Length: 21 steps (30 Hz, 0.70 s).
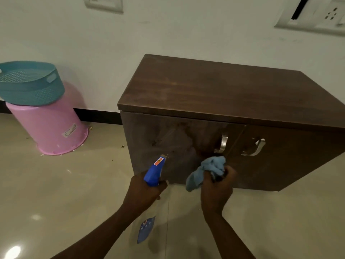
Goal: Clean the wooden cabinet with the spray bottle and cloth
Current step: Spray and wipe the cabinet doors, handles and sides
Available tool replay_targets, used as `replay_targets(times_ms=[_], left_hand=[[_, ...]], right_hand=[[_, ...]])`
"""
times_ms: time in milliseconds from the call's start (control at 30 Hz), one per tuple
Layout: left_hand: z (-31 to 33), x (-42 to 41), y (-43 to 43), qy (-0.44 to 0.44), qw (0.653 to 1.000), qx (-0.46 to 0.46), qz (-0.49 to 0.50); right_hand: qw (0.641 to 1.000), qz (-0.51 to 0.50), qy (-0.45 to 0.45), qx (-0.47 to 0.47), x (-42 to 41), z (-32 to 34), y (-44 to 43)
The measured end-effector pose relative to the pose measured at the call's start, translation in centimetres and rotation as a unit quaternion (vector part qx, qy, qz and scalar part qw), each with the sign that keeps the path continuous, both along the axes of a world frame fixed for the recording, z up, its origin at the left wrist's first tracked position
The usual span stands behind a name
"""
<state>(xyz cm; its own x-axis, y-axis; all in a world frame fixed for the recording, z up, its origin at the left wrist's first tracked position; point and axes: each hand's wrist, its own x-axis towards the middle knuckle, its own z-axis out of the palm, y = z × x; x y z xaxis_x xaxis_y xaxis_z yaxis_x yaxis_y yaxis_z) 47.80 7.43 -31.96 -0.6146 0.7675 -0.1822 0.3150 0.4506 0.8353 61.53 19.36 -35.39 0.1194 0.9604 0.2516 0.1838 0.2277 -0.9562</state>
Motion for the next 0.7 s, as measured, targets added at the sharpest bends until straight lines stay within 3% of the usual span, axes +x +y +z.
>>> replay_targets(times_ms=[67,233,300,367,433,533,633,700], left_hand=[[-0.2,0.3,0.4,-0.010,1.000,0.022,0.003],[-0.7,-0.4,0.0,-0.032,0.999,0.017,0.037],[-0.8,-1.3,-0.5,-0.011,0.999,0.002,0.041],[-0.8,-2.0,-1.0,-0.015,0.999,-0.002,0.048],[-0.7,-2.5,-1.4,0.005,0.998,0.007,0.060],[-0.5,-3.1,-1.6,0.050,0.996,0.002,0.069],[-0.3,-3.4,-1.7,0.039,0.995,-0.002,0.090],[-0.1,-3.2,-1.6,0.027,0.995,-0.002,0.093]], right_hand=[[0.994,-0.080,0.060,-0.046,-0.6,0.2,0.5],[0.991,-0.092,0.096,0.011,-5.8,0.7,-0.2],[0.997,-0.001,0.076,-0.030,-7.9,-0.1,-2.4],[0.982,0.166,0.044,-0.082,-9.2,-1.3,-4.3],[0.977,0.206,0.023,-0.054,-9.4,-1.3,-4.8],[0.995,0.077,0.058,-0.036,-8.3,2.4,-3.4],[0.988,-0.068,0.136,0.030,-6.3,6.8,-0.9],[0.981,-0.121,0.115,0.101,-5.9,8.2,0.4]])
